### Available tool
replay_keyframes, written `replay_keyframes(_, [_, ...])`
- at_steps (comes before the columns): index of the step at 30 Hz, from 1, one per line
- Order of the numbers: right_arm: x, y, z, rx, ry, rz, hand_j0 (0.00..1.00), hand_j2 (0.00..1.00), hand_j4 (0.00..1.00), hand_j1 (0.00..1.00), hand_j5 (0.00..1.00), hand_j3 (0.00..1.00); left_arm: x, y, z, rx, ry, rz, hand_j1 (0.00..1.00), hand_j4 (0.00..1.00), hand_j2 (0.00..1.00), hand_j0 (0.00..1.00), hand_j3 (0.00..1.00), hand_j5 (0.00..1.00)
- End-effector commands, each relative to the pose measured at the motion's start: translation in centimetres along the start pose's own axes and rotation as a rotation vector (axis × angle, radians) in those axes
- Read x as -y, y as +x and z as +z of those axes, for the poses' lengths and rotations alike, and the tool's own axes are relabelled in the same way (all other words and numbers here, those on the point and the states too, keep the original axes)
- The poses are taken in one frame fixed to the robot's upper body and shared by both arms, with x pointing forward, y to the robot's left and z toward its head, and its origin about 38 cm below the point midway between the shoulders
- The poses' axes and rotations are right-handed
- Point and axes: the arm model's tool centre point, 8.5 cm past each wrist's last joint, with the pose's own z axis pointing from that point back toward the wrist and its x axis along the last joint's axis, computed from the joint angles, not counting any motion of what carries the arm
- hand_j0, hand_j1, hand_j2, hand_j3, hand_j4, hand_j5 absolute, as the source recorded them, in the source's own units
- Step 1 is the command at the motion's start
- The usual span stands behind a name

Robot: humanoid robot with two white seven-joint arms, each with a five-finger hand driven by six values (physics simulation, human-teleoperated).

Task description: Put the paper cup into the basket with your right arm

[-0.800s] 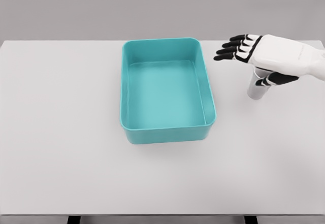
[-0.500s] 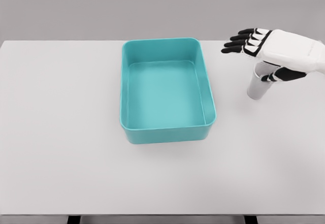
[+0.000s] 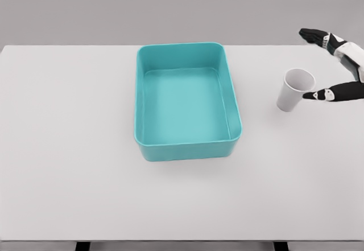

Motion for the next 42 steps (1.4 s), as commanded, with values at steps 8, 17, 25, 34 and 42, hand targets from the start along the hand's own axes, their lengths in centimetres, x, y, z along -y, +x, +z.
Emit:
replay_keyframes(8, [-0.8,-7.4,2.4,-0.198,-0.101,-0.233,1.0,1.0,1.0,1.0,1.0,1.0,0.0,0.0,0.0,-0.001,0.0,0.001,1.0,1.0,1.0,1.0,1.0,1.0])
replay_keyframes(17, [-1.8,-11.0,4.4,-0.273,-0.127,-0.282,1.0,1.0,1.0,1.0,1.0,1.0,0.0,0.0,0.0,-0.001,0.0,0.001,1.0,1.0,1.0,1.0,1.0,1.0])
replay_keyframes(25, [-2.8,-14.1,4.7,-0.306,-0.151,-0.322,1.0,1.0,1.0,1.0,1.0,1.0,0.0,0.0,0.0,0.001,0.0,0.001,1.0,1.0,1.0,1.0,1.0,1.0])
replay_keyframes(34, [-4.2,-14.5,2.1,-0.284,-0.126,-0.358,1.0,1.0,1.0,1.0,1.0,1.0,0.0,0.0,0.0,-0.001,0.0,-0.001,1.0,1.0,1.0,1.0,1.0,1.0])
replay_keyframes(42, [-4.2,-14.6,2.0,-0.265,-0.154,-0.384,1.0,1.0,1.0,1.0,1.0,1.0,0.0,0.0,0.0,0.001,0.0,-0.001,1.0,1.0,1.0,1.0,1.0,1.0])
